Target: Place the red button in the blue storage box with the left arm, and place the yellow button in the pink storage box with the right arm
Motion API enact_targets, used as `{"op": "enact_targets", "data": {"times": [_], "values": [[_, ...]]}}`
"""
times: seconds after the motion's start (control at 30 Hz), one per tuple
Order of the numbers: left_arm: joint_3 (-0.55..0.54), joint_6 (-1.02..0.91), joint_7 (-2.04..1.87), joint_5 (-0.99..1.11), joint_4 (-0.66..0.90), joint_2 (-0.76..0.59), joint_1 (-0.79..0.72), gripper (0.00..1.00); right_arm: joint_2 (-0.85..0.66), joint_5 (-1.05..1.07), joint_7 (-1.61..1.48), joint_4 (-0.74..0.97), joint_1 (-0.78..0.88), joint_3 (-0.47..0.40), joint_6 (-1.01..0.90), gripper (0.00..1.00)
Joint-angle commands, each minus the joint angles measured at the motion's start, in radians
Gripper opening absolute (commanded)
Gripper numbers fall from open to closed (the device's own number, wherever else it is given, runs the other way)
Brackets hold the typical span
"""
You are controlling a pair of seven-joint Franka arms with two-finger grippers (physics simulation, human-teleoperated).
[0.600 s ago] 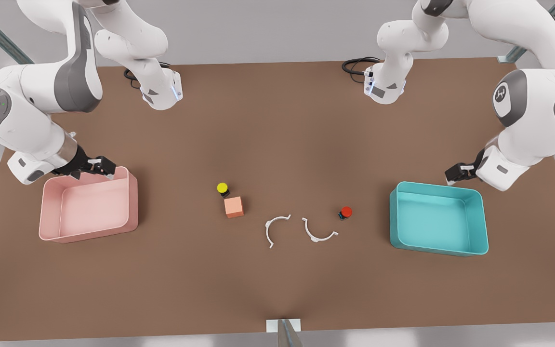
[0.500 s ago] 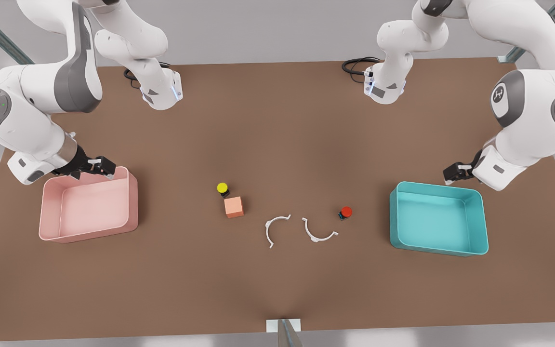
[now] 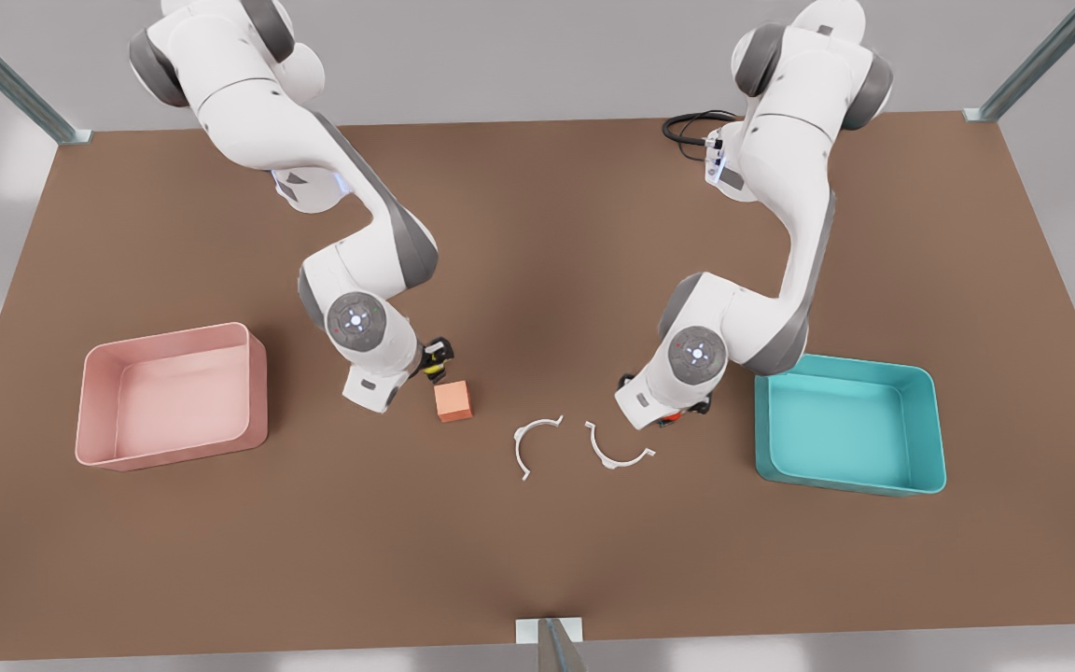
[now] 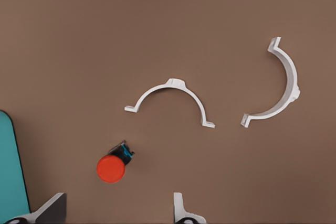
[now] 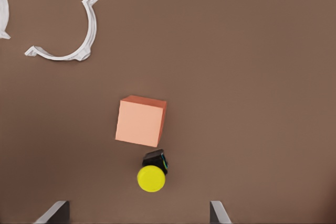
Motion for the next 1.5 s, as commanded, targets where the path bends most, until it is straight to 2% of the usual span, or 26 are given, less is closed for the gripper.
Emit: {"op": "enact_targets", "data": {"times": [0.0,0.03,0.1,0.2,0.27,0.43,0.73,1.03,1.1,1.2,1.37,1.47], "values": [[0.003,0.184,-0.246,0.001,-0.036,0.013,0.009,1.00,-0.005,-0.009,0.239,-0.047,-0.003,0.031,0.104,1.00],[0.003,0.252,-0.247,0.001,-0.099,0.010,0.011,1.00,-0.018,-0.009,0.269,-0.096,-0.004,0.045,0.104,1.00],[0.003,0.270,-0.249,0.001,-0.126,0.007,0.011,1.00,-0.031,0.011,0.274,-0.148,-0.006,0.054,0.108,1.00],[0.003,0.454,-0.247,-0.001,-0.300,-0.044,0.009,1.00,-0.042,0.013,0.272,-0.232,-0.015,0.069,0.143,1.00],[0.011,0.531,-0.246,0.001,-0.366,-0.059,0.009,1.00,-0.040,0.013,0.274,-0.301,-0.055,0.105,0.237,1.00],[0.023,0.543,-0.246,0.001,-0.381,-0.052,0.009,1.00,0.027,0.013,0.289,-0.303,-0.066,0.103,0.375,1.00],[0.049,0.571,-0.237,0.001,-0.467,-0.081,0.011,1.00,0.052,0.010,0.274,-0.352,-0.090,0.105,0.415,1.00],[0.055,0.605,-0.237,0.001,-0.475,-0.018,0.011,1.00,0.063,0.007,0.263,-0.383,-0.089,0.105,0.450,0.99],[0.055,0.615,-0.237,0.001,-0.475,-0.007,0.011,0.95,0.070,0.007,0.255,-0.393,-0.090,0.105,0.470,0.99],[0.055,0.618,-0.237,0.001,-0.475,-0.004,0.011,0.67,0.083,0.007,0.255,-0.395,-0.090,0.105,0.479,0.99],[0.055,0.618,-0.237,0.001,-0.473,-0.006,0.011,0.57,0.104,0.005,0.226,-0.395,-0.092,0.105,0.496,0.99],[0.057,0.614,-0.237,0.001,-0.473,-0.024,0.012,0.50,0.109,0.005,0.220,-0.395,-0.092,0.105,0.498,0.89]]}}
